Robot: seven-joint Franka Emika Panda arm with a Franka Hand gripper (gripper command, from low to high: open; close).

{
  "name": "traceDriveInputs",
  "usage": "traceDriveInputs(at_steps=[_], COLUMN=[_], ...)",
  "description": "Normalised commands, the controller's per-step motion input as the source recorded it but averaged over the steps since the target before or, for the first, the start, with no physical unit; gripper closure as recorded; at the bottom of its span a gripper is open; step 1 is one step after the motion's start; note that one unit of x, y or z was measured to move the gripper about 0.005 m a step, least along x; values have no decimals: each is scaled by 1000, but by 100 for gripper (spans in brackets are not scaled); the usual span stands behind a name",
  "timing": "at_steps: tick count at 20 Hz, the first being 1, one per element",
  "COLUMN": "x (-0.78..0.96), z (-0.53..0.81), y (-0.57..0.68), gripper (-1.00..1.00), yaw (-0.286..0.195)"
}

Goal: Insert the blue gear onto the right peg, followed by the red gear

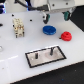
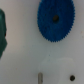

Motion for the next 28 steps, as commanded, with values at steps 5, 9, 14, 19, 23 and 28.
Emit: traceDriveInputs(at_steps=[5,9,14,19,23,28], x=[-199,-222,-240,-184,-198,32], z=[-540,-500,-279,-97,-51,78], y=[13,-79,-81,-33,-12,12], gripper=[-100,-100,100,100,100,100], yaw=[0,0,0,0,0,0])
